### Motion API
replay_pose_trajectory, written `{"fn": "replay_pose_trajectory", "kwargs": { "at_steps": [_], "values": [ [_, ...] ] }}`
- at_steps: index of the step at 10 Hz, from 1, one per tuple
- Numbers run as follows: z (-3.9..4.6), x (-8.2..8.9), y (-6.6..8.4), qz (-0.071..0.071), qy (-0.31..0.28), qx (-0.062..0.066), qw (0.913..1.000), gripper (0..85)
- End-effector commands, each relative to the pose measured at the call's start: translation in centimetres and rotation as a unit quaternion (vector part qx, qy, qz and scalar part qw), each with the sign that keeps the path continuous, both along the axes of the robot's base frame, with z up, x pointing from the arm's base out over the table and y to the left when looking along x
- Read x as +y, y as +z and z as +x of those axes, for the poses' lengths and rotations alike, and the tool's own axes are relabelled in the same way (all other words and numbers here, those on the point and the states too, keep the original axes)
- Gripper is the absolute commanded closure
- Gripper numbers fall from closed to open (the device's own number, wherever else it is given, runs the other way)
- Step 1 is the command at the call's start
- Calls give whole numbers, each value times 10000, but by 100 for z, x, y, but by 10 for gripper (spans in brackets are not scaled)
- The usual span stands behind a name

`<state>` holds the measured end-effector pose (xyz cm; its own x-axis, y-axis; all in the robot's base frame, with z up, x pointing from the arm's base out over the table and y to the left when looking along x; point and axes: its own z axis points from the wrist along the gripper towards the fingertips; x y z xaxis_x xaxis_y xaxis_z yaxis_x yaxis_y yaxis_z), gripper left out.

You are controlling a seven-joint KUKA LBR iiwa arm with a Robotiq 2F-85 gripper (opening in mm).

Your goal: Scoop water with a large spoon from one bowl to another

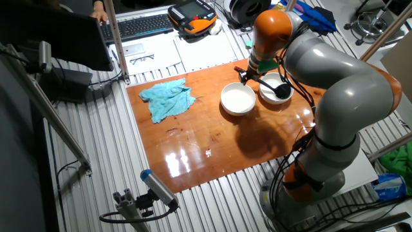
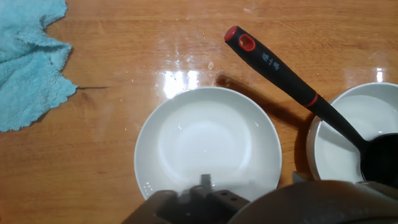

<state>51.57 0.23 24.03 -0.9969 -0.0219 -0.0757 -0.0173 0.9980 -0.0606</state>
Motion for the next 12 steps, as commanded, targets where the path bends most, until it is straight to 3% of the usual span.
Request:
{"fn": "replay_pose_trajectory", "kwargs": {
  "at_steps": [1, 4, 9, 12],
  "values": [
    [2, 1, -1, 22, 0, -2, 10000, 850],
    [19, 9, -22, 97, 22, 15, 9999, 850],
    [47, 5, -51, 107, -17, 29, 9999, 850],
    [61, -7, -61, 90, -244, 124, 9996, 850]
  ]
}}
